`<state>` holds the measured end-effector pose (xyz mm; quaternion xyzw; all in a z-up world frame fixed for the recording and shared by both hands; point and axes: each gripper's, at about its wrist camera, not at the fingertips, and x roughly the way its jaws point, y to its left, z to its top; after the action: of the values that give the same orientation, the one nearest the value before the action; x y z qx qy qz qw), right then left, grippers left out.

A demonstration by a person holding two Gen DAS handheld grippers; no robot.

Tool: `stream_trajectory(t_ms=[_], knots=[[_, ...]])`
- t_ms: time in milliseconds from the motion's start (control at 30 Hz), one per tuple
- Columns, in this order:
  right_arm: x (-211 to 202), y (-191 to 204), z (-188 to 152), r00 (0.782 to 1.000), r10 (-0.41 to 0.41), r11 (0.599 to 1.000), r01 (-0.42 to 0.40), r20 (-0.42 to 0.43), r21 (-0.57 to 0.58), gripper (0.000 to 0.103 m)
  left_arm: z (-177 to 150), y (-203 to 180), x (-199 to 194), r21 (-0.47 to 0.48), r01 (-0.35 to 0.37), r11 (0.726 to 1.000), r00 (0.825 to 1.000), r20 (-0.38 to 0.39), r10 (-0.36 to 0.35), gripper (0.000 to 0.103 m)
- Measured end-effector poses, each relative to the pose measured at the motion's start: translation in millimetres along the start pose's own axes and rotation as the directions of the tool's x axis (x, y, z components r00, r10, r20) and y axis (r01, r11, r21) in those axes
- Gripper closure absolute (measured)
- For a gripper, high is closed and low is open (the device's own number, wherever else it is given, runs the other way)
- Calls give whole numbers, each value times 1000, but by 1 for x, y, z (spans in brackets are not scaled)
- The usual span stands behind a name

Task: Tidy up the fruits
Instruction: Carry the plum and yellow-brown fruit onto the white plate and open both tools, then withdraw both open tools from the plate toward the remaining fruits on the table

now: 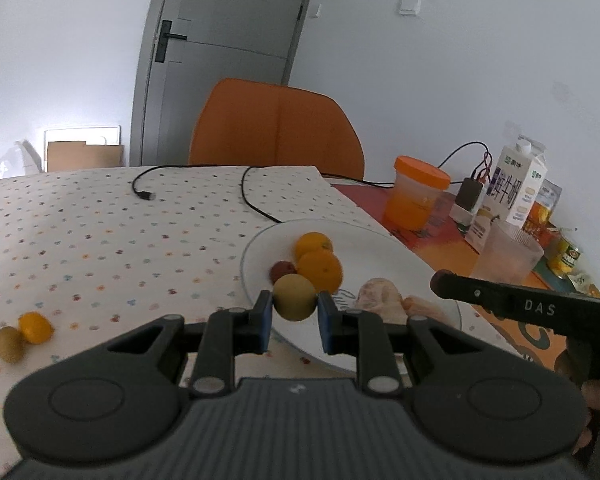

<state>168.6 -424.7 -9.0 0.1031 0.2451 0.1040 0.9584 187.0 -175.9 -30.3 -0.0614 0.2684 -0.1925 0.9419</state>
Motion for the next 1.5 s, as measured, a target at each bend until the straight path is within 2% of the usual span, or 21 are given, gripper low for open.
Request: stream_trajectory(t_ms=[333,567,667,767,933,1067,1133,1233,1500], knots=[[6,-14,5,999,-37,999,37,-3,-4,81,-2,-8,17,-11,6,1000,1000,-13,-6,81],[15,-12,10,999,-50,999,50,-3,-19,81,-1,0,11,-25,-13,1000,1000,-8,13,77],[18,-8,12,999,-44,999,45,7,-25,73,0,8,6,-40,-31,999,999,-10,30,76],[17,-3,13,999,-39,999,39,10,-33,67,0,16,1,-57,-50,997,999,-9,49,66],[15,8,12,1000,-17,999,17,2,-35,60,-2,26,-10,-66,-82,994,997,3,82,45],[11,18,8,1000,0,999,0,-6,-38,55,-3,33,-18,-75,-109,991,994,5,110,36],[10,22,7,1000,9,999,-10,-10,-34,51,-3,37,-22,-81,-130,988,991,9,131,20],[8,29,5,1000,23,999,-23,-12,-34,44,-4,42,-29,-91,-159,983,987,18,162,10],[4,53,0,998,63,996,-64,-20,-60,21,-8,59,-47,-127,-201,971,979,11,204,7]])
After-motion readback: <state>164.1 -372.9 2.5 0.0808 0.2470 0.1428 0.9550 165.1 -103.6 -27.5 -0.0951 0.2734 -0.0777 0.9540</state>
